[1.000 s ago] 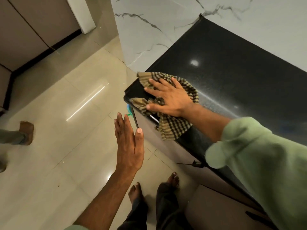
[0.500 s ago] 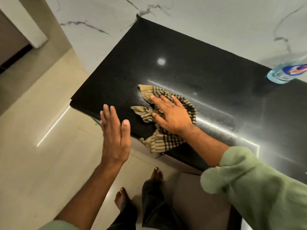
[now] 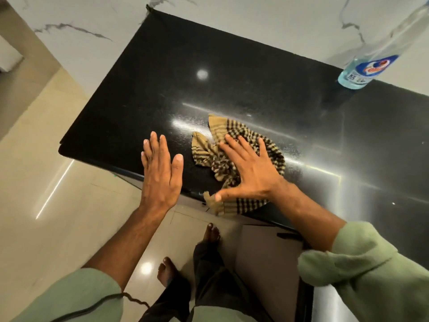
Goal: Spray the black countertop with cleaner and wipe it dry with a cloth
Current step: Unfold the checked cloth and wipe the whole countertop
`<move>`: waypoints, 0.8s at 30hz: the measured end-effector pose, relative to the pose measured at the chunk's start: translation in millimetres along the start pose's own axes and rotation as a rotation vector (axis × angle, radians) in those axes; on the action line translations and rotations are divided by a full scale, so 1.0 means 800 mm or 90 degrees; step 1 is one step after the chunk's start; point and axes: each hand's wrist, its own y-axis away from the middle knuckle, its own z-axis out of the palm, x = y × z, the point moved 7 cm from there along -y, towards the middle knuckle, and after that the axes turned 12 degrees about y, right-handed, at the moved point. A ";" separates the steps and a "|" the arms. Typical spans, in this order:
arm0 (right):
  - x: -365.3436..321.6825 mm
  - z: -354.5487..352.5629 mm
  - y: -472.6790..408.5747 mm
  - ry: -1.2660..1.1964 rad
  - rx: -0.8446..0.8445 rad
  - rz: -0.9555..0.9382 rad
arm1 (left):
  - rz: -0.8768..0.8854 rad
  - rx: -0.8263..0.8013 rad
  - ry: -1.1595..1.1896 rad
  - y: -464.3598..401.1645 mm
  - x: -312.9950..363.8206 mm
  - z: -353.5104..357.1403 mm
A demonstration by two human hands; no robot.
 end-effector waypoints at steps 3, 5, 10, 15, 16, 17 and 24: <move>-0.009 0.016 0.036 0.040 0.038 0.021 | 0.012 0.008 0.002 -0.008 0.002 0.004; -0.009 0.021 0.049 0.026 0.086 0.048 | 0.025 0.007 0.006 -0.014 0.008 0.010; 0.024 0.019 0.045 0.002 0.149 0.101 | 0.089 -0.017 -0.064 -0.028 0.017 0.024; 0.122 -0.002 -0.012 -0.046 0.144 0.292 | 0.123 0.034 -0.251 -0.026 0.021 0.035; 0.136 -0.009 -0.029 -0.058 0.125 0.317 | 0.122 0.039 -0.261 -0.026 0.022 0.036; 0.144 -0.015 -0.046 -0.067 0.115 0.338 | 0.121 0.043 -0.265 -0.026 0.023 0.036; 0.009 -0.012 -0.038 -0.006 0.119 0.112 | 0.123 0.064 -0.250 -0.024 0.024 0.032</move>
